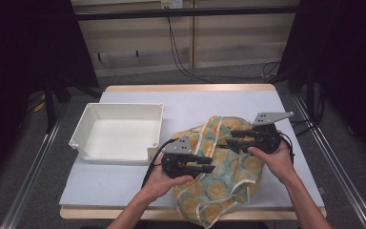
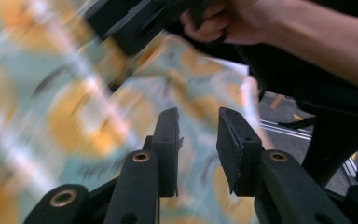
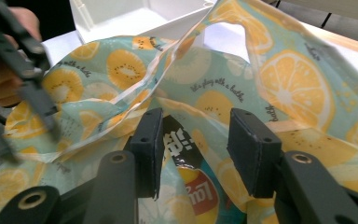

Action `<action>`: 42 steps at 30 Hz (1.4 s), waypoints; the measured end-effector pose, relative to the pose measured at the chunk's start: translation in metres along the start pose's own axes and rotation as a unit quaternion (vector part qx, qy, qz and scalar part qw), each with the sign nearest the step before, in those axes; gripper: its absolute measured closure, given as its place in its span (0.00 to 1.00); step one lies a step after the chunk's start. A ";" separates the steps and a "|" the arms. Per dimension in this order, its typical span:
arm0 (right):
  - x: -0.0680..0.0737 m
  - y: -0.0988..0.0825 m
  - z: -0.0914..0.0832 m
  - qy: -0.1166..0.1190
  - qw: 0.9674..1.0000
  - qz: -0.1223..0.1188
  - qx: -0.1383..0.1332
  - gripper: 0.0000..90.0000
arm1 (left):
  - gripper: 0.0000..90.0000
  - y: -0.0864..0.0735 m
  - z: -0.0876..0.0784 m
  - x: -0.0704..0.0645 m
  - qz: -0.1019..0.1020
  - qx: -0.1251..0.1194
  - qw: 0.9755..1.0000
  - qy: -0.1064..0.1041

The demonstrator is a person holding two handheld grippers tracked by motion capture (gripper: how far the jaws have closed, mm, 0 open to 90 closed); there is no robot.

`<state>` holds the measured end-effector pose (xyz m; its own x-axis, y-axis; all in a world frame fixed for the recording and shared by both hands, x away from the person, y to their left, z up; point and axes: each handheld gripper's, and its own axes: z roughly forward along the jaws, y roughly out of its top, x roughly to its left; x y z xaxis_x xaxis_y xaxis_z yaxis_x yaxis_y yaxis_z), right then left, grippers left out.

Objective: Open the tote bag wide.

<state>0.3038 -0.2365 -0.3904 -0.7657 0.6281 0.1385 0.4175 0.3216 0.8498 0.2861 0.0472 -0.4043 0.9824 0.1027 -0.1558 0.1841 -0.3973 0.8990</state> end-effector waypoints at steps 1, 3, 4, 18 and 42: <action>0.000 0.000 -0.001 -0.004 1.000 0.000 -0.002 0.61 | 0.77 0.004 0.004 -0.001 0.005 -0.002 1.000 -0.002; -0.002 0.000 -0.004 -0.008 1.000 0.000 -0.010 0.60 | 0.76 0.011 0.011 0.002 0.004 -0.001 1.000 -0.003; -0.002 0.001 -0.005 -0.010 1.000 0.000 -0.012 0.60 | 0.74 0.013 0.015 0.005 0.005 0.005 1.000 0.002; -0.019 -0.005 0.007 -0.020 0.999 0.023 0.021 0.66 | 0.54 0.020 0.043 0.038 0.005 0.050 0.998 0.030; -0.022 -0.009 0.023 -0.019 0.998 0.019 0.050 0.95 | 0.94 0.012 0.058 0.042 0.014 0.094 0.995 0.024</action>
<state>0.3283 -0.2370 -0.4125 -0.7299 0.6671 0.1488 0.4942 0.3647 0.7891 0.3315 -0.0059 -0.4239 0.9855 0.1304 -0.1087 0.1639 -0.5640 0.8093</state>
